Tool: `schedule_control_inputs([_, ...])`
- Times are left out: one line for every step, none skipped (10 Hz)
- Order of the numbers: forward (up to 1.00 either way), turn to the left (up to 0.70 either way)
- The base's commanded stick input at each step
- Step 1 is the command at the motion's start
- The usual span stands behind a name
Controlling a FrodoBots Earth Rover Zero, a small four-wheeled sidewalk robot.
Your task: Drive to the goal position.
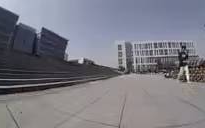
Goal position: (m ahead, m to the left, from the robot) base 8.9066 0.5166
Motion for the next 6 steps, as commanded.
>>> schedule_control_inputs([0.85,0.00])
schedule_control_inputs([0.85,0.00])
schedule_control_inputs([0.85,0.00])
schedule_control_inputs([0.85,0.00])
schedule_control_inputs([0.85,0.00])
schedule_control_inputs([0.85,0.00])
